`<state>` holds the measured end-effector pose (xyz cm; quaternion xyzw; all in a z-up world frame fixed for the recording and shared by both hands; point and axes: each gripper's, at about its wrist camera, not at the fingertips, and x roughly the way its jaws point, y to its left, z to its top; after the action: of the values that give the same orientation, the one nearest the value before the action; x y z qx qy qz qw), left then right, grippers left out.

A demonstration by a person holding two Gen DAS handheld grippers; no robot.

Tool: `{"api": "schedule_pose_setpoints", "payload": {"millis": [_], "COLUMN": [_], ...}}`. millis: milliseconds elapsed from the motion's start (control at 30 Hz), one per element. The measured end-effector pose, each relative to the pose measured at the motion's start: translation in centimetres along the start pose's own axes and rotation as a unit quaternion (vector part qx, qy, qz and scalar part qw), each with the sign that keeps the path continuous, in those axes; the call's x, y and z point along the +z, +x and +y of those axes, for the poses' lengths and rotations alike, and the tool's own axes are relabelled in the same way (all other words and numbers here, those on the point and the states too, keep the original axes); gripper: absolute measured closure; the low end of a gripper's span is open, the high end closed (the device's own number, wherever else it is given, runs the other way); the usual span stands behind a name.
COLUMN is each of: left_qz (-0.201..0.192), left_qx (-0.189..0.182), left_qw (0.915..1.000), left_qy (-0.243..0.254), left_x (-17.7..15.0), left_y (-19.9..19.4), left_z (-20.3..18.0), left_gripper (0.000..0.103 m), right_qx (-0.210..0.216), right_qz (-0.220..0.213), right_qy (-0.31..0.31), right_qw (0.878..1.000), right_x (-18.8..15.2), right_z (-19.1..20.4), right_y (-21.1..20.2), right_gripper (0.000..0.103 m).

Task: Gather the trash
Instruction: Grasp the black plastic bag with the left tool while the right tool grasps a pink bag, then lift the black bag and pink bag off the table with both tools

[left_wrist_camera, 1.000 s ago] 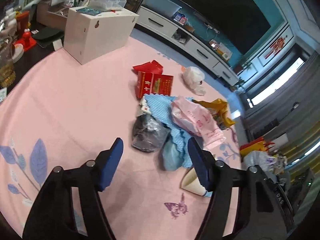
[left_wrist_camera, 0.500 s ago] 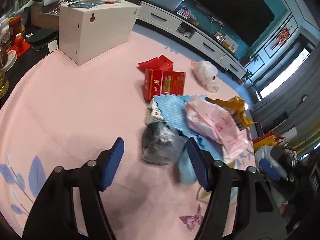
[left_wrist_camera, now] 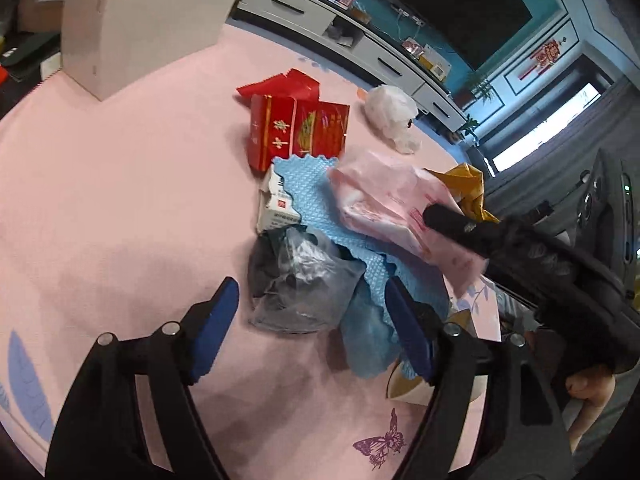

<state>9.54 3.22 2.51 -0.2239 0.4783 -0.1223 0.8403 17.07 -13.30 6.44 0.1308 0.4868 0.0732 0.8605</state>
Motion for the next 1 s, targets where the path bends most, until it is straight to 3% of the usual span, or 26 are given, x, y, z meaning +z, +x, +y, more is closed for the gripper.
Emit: {"api": "schedule_pose_setpoints", "payload": {"millis": [133, 267, 433, 533, 733, 1000], "left_qz": [0.010, 0.018, 0.012, 0.011, -0.006, -0.031], "left_qx": [0.009, 0.009, 0.020, 0.018, 0.033, 0.057], "left_qw": [0.9997, 0.9996, 0.9993, 0.9994, 0.9991, 0.9971], "left_qy": [0.020, 0.018, 0.030, 0.028, 0.024, 0.040], "left_x": [0.4, 0.6, 0.4, 0.5, 0.2, -1.0], "left_y": [1.3, 2.4, 2.7, 2.6, 0.4, -4.6], "left_z": [-0.5, -0.5, -0.4, -0.2, -1.0, -3.5], "left_gripper": [0.028, 0.029, 0.047, 0.052, 0.053, 0.053], "right_qx": [0.007, 0.003, -0.006, -0.008, 0.002, -0.006], "right_qz": [0.003, -0.031, -0.065, -0.075, -0.095, -0.086], "right_qy": [-0.011, -0.028, -0.021, -0.017, 0.010, 0.036], "right_qw": [1.000, 0.999, 0.998, 0.997, 0.995, 0.996], "right_x": [-0.4, -0.9, -1.6, -2.1, -3.3, -6.2], "right_z": [-0.7, -1.2, -2.3, -3.0, -4.8, -6.9], "right_y": [-0.7, -3.9, -7.9, -9.6, -12.0, -12.4], "right_gripper": [0.071, 0.072, 0.072, 0.072, 0.072, 0.071]}}
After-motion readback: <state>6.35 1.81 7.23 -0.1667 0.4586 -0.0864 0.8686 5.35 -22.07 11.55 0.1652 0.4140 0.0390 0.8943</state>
